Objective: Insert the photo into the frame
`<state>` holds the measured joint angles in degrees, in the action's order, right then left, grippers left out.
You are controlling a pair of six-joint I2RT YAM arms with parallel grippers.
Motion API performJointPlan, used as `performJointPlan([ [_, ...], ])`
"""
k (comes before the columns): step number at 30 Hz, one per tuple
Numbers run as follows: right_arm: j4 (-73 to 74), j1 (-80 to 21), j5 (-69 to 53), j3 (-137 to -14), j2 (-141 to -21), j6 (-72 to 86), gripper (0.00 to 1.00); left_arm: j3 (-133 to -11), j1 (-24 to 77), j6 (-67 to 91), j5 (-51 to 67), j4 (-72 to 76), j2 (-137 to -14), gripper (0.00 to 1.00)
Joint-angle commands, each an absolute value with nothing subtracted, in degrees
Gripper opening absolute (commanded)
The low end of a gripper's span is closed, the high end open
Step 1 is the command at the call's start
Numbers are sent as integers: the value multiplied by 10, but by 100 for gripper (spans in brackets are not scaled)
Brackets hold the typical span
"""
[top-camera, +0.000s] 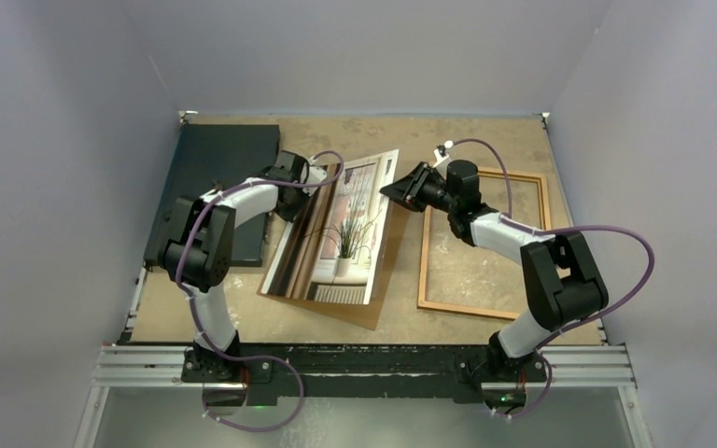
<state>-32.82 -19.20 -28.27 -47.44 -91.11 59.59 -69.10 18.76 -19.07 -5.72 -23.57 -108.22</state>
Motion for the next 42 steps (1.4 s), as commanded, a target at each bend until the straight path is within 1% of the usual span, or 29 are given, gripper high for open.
performJointPlan([
  [1,-343,-190,-304,-481,-911,594,25,-665,189,-188,-32,-235,-1102,10],
  [3,-343,-189,-307,-481,-911,595,23,-666,187,-190,-36,-236,-1098,10],
  [10,-324,-180,-311,-494,-892,588,21,-691,186,-196,-42,-247,-1093,10],
  [15,-315,-173,-317,-494,-884,583,14,-694,185,-197,-45,-246,-1100,10],
  [27,-283,-146,-331,-512,-858,572,13,-711,186,-215,-68,-249,-1100,10],
  [29,-268,-139,-330,-519,-849,563,11,-706,185,-213,-66,-246,-1104,10],
  [33,-225,-123,-326,-535,-834,543,1,-695,186,-209,-57,-242,-1107,10],
  [39,-177,-98,-315,-552,-810,522,0,-684,192,-206,-41,-240,-1110,10],
  [42,-130,-87,-308,-575,-804,503,0,-678,199,-207,-45,-236,-1113,10],
])
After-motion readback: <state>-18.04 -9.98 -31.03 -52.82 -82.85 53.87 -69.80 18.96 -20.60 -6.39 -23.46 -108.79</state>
